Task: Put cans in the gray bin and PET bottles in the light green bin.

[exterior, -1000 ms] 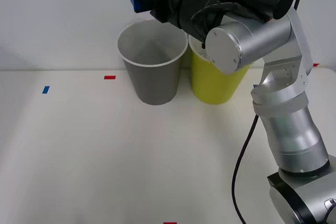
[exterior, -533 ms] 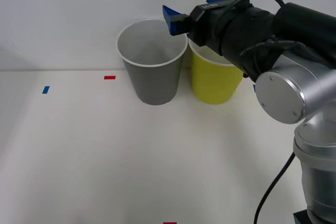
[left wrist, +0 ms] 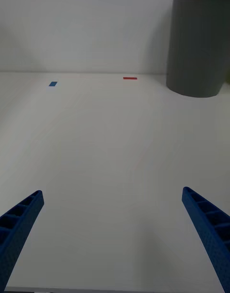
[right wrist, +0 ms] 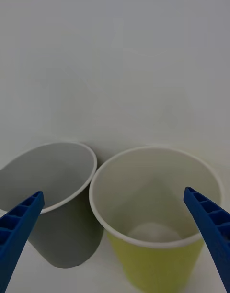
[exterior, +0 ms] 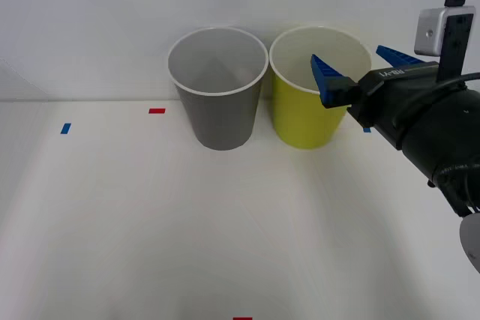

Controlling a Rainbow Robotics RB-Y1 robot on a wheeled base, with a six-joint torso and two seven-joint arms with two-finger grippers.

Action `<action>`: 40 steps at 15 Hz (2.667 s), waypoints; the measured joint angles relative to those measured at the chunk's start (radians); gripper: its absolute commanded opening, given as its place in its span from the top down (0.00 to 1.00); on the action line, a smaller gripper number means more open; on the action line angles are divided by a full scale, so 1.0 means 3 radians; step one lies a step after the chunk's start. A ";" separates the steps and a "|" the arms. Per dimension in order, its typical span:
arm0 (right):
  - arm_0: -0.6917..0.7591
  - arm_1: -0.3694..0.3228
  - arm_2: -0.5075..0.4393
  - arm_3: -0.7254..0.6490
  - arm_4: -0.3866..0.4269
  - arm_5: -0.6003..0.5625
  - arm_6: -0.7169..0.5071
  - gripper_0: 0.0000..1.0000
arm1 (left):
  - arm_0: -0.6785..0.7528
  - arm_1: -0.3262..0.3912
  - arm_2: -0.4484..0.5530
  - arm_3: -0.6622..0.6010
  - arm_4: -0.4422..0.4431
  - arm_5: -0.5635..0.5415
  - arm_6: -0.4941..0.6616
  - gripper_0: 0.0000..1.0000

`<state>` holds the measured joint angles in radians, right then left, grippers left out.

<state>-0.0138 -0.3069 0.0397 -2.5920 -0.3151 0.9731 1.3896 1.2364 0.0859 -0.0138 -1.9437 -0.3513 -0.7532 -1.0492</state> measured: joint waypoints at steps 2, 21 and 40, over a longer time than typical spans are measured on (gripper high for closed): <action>0.0349 -0.0104 -0.0059 -0.0021 0.0020 -0.0314 0.0011 0.00 | 0.0000 0.0000 0.0000 0.0000 0.0000 0.0000 0.0000 0.00; 0.2176 -0.0380 0.0384 0.1085 0.0460 -0.3398 0.0311 0.00 | 0.0000 0.0000 0.0000 0.0000 0.0000 0.0000 0.0000 0.00; 0.3205 -0.0214 0.0712 0.2318 0.0456 -0.5535 0.0725 0.00 | 0.0000 0.0000 0.0000 0.0000 0.0000 0.0000 0.0000 0.00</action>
<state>0.9475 -0.3711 0.2533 -1.8965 -0.1784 -0.6873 1.6070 1.2364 0.0859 -0.0138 -1.9436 -0.3513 -0.7532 -1.0492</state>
